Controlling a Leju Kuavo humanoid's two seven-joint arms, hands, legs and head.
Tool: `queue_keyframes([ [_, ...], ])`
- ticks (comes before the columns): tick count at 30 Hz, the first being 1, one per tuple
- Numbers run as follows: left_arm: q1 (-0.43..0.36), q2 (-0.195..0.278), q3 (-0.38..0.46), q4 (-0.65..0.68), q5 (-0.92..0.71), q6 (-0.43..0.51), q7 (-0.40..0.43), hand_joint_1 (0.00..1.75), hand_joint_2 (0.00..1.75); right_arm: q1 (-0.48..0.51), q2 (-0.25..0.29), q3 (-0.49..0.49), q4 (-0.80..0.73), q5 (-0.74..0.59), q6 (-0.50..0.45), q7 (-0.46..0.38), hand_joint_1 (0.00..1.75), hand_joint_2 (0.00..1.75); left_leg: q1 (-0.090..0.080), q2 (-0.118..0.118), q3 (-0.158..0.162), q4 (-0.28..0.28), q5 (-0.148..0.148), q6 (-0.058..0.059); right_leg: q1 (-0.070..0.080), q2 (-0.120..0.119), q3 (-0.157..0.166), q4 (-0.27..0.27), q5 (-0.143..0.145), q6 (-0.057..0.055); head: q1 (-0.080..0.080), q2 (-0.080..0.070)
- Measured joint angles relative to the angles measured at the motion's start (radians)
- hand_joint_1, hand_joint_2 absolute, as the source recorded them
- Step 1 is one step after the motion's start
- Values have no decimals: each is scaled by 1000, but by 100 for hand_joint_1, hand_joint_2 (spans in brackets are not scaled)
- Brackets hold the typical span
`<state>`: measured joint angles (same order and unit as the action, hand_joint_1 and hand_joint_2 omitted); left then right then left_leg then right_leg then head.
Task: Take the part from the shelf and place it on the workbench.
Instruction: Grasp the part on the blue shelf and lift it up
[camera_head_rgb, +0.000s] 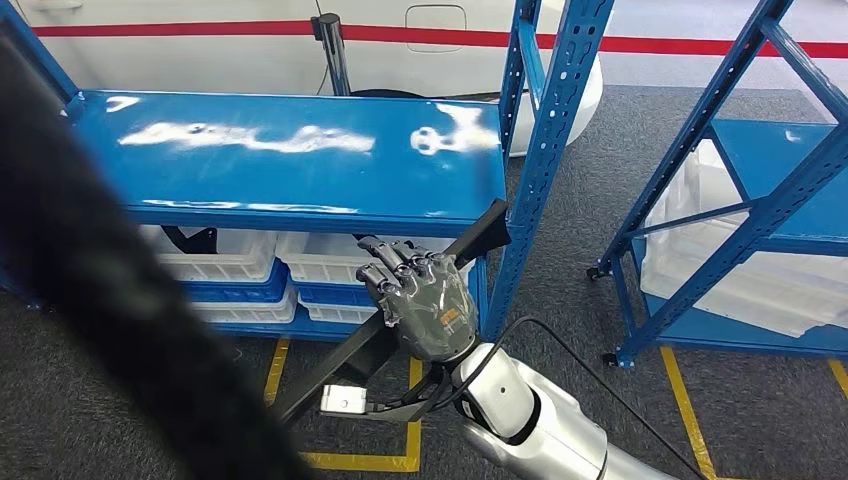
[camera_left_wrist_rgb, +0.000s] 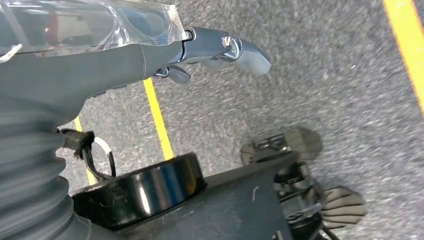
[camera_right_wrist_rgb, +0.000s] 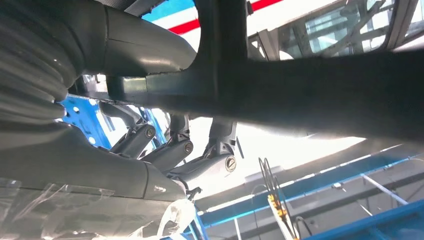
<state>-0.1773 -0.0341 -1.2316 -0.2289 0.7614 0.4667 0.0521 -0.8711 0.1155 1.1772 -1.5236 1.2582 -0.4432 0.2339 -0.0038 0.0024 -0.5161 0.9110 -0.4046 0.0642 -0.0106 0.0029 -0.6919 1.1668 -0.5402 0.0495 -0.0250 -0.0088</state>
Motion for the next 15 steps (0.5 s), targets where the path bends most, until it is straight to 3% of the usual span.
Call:
queue_keyframes([
  [1, 1, 0, 0, 0, 0, 0, -2, 0, 175, 2, -2, 0, 0, -6, 0, -1, 175, 175, -2, 0, -14, 1, 11, 1, 0, 0, -12, 62, -24, 1, 0, 0],
  [2, 3, 0, 0, 0, -1, 0, -3, 0, 175, 3, -3, 0, 0, -9, 0, -1, 175, 175, -4, 1, -28, 3, 21, 2, 0, 0, -8, 96, -24, 1, 0, 0],
  [3, 4, 0, 0, 0, -2, 0, -3, 0, 175, 3, -5, 0, -1, -10, 0, -1, 175, 175, -5, 1, -41, 5, 30, 2, 0, 0, 14, 86, -2, -1, 0, 0],
  [5, 4, 0, 0, 0, -5, 0, -2, 0, 175, 2, -6, 0, -2, -11, 1, 2, 175, 175, -8, 0, -61, 8, 45, -1, 3, 0, 111, -34, 48, -12, 0, 0],
  [7, 3, -1, 0, 0, -9, 0, 2, 0, 175, -1, -7, -1, -7, -12, 3, 5, 175, 175, -12, 0, -72, 12, 59, -7, 8, -1, 211, -185, 57, -23, 0, 0],
  [8, 3, -1, 0, 0, -10, 0, 4, 0, 175, -3, -7, -1, -9, -12, 4, 7, 175, 175, -12, 0, -76, 12, 67, -12, 11, -2, 236, -228, 53, -26, 0, 0],
  [10, 2, 0, 0, 0, -15, 0, 8, 0, 175, -6, -8, -2, -11, -13, 7, 11, 175, 175, -10, 1, -84, 12, 81, -24, 11, -3, 239, -252, 59, -34, 0, 0],
  [11, 2, 0, 0, 0, -18, 0, 10, 0, 175, -7, -9, -2, -12, -14, 9, 13, 175, 175, -8, 0, -91, 18, 74, -31, 9, -4, 231, -253, 69, -39, -1, 0],
  [12, 3, 0, 0, 0, -21, -1, 12, 0, 175, -9, -10, -2, -12, -14, 11, 15, 175, 175, -5, -1, -102, 41, 47, -38, 6, -5, 222, -255, 81, -46, -1, 0],
  [13, 3, 1, 0, 0, -23, -1, 13, 0, 175, -10, -10, -3, -12, -14, 14, 16, 175, 175, -1, -1, -119, 86, 3, -46, 3, -6, 210, -257, 93, -51, -2, 0],
  [15, 1, 1, 0, 0, -26, -1, 15, 0, 175, -11, -11, -3, -13, -13, 18, 21, 175, 175, 9, -2, -160, 228, -99, -61, 2, -6, 182, -256, 116, -57, -2, 0],
])
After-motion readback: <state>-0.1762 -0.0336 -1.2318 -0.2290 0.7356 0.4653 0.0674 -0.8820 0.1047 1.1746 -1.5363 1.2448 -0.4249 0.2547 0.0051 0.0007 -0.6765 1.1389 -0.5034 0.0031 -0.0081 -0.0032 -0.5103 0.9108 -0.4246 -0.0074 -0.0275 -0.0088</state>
